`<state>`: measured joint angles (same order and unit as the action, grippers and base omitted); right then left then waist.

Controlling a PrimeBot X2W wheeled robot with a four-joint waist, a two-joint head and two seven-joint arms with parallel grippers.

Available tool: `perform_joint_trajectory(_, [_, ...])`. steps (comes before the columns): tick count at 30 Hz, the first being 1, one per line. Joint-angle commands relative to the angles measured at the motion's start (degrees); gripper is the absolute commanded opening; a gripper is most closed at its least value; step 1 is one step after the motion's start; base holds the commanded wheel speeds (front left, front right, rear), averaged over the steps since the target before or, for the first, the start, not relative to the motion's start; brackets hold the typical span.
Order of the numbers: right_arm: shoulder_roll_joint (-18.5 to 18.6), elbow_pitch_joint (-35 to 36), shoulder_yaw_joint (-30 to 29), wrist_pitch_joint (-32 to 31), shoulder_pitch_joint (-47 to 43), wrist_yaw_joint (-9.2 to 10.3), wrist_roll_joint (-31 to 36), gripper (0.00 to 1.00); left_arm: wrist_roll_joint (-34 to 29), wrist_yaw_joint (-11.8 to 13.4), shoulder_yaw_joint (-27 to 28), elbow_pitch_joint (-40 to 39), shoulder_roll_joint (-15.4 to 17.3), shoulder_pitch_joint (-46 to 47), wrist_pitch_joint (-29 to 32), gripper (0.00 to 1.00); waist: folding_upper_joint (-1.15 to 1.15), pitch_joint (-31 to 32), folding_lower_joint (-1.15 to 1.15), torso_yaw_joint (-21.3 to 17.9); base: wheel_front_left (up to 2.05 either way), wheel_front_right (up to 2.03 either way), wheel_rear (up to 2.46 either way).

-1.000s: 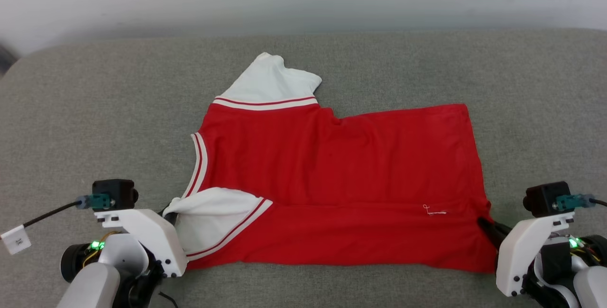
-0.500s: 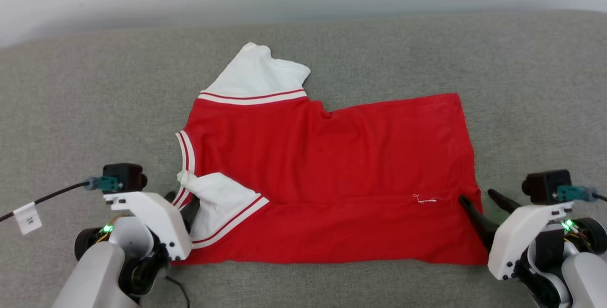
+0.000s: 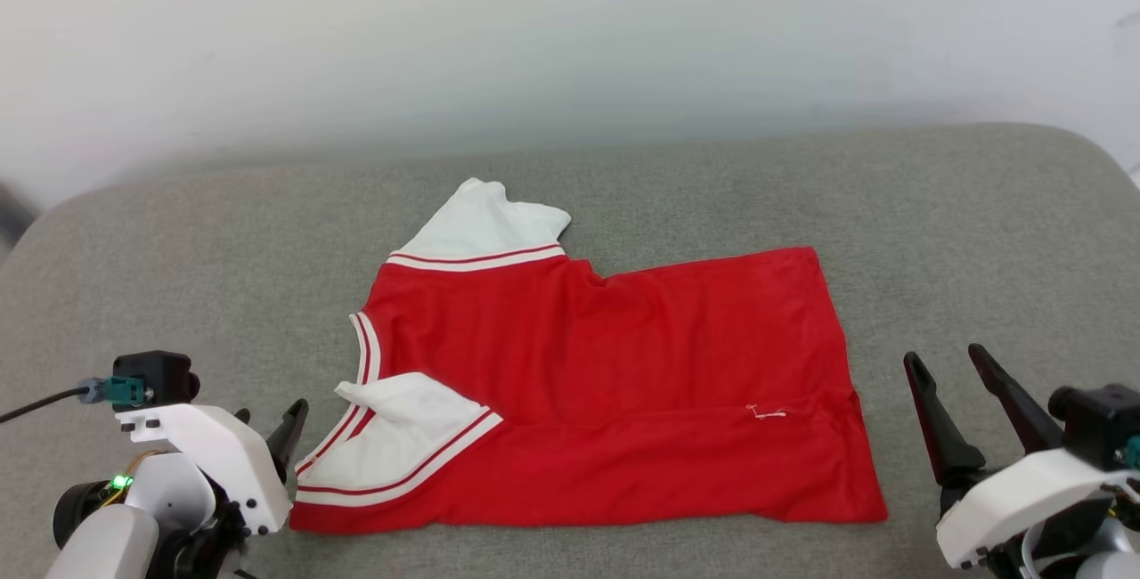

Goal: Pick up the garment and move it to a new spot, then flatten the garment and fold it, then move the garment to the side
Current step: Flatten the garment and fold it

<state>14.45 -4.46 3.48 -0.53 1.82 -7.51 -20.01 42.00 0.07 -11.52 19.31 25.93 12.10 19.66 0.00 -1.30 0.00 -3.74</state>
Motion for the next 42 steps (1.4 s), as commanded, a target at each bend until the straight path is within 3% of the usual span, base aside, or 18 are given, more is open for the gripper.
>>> perform_joint_trajectory(1, [-0.7,1.0,-0.4,0.1,-1.1,0.03,0.8,1.0,0.1,0.2,-0.4,-1.2,0.4,-0.9,1.5,1.0,0.0,0.6,0.0,-0.4,0.0,0.0,0.0])
perform_joint_trajectory(11, [-4.7,8.9,-1.4,-1.2,-3.9,0.04,3.7,1.0,2.6,1.7,-3.0,-9.4,7.6,-4.8,18.9,1.0,0.0,-3.5,0.0,-3.3,0.0,0.0,0.0])
perform_joint_trajectory(16, [-5.4,9.5,-0.9,-0.7,-2.1,0.04,3.3,1.0,3.7,2.8,-2.6,-8.0,7.4,-5.6,20.5,1.0,0.0,-6.7,0.0,-5.0,0.0,0.0,0.0])
perform_joint_trajectory(20, [-5.4,8.8,-1.0,-0.6,-1.4,0.04,2.9,1.0,5.6,1.8,-3.2,-5.0,5.0,-5.1,20.7,1.0,0.0,-8.5,0.0,-5.6,0.0,0.0,0.0])
perform_joint_trajectory(21, [-5.2,8.7,-1.2,-0.5,-1.2,0.04,2.8,1.0,6.5,1.3,-3.9,-4.0,4.0,-5.4,21.8,0.93,0.0,-8.6,0.0,-5.6,0.0,0.0,0.0])
perform_joint_trajectory(22, [-4.9,8.6,-1.5,-0.6,-1.2,0.04,2.7,1.0,7.4,0.9,-4.5,-3.1,2.9,-5.8,22.6,0.42,0.0,-8.8,0.0,-5.6,0.0,0.0,0.0])
perform_joint_trajectory(23, [-4.7,8.5,-1.8,-1.0,-1.1,0.04,2.6,1.0,7.8,0.5,-4.9,-2.2,2.1,-6.0,22.7,0.15,0.0,-9.0,0.0,-5.7,0.0,0.0,0.0])
perform_joint_trajectory(24, [-4.5,8.6,-2.1,-1.1,-0.9,0.04,2.4,1.0,8.4,0.1,-5.3,-1.2,1.3,-6.0,22.8,0.0,0.0,-9.0,0.0,-5.6,0.0,0.0,0.0])
perform_joint_trajectory(30, [-2.7,8.6,-4.0,-6.0,-1.6,0.04,-0.1,1.0,7.9,-0.9,-4.5,1.2,0.3,-5.3,18.7,0.0,0.0,-7.4,0.0,-4.1,0.0,0.0,0.0])
perform_joint_trajectory(34, [-1.3,7.3,-5.1,-13.5,-2.3,0.04,-2.7,1.0,7.4,-0.5,-3.1,0.1,0.8,-4.8,15.5,0.0,0.0,-6.4,0.0,-2.9,0.0,0.0,0.0])
perform_joint_trajectory(42, [1.8,4.3,-6.5,-34.7,-1.3,0.03,-8.1,1.0,4.8,1.6,-2.6,-8.8,0.8,-4.3,11.3,0.0,0.0,-6.8,0.0,1.8,0.0,0.0,0.0])
